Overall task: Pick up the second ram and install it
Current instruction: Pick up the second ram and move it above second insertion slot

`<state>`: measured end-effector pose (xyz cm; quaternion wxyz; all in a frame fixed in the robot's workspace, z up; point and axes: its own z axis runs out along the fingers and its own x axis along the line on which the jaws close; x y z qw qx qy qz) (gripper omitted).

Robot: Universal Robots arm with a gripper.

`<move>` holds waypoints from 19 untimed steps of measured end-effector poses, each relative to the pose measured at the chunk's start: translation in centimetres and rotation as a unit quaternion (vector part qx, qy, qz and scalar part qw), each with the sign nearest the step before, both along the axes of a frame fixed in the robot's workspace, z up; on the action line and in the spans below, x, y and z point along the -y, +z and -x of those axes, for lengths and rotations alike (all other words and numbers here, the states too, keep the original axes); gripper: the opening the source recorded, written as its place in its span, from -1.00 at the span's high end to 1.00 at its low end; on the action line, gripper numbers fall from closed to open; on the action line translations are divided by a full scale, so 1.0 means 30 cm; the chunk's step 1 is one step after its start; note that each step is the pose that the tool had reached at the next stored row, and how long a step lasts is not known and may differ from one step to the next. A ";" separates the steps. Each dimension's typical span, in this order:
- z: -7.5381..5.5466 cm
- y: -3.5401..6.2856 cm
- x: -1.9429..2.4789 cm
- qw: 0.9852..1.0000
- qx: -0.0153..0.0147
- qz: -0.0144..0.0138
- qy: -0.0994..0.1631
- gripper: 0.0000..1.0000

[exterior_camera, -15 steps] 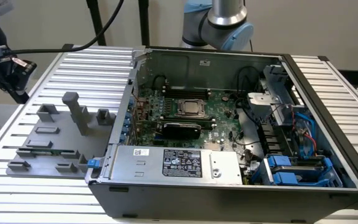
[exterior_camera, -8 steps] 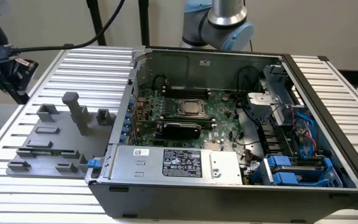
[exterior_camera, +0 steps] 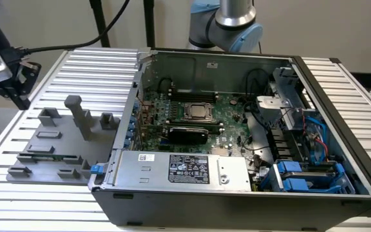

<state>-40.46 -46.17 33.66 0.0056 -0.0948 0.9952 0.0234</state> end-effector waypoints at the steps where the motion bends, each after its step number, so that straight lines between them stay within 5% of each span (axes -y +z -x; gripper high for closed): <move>1: 0.000 -0.003 0.000 1.000 0.000 0.000 0.009 1.00; 5: 0.000 -0.013 0.000 0.999 0.000 0.000 0.046 1.00; 10: 0.000 -0.022 0.000 0.996 0.000 0.001 0.091 1.00; 15: 0.000 -0.027 0.000 0.991 0.001 0.005 0.132 1.00; 19: 0.000 -0.032 0.000 0.986 0.001 0.007 0.166 1.00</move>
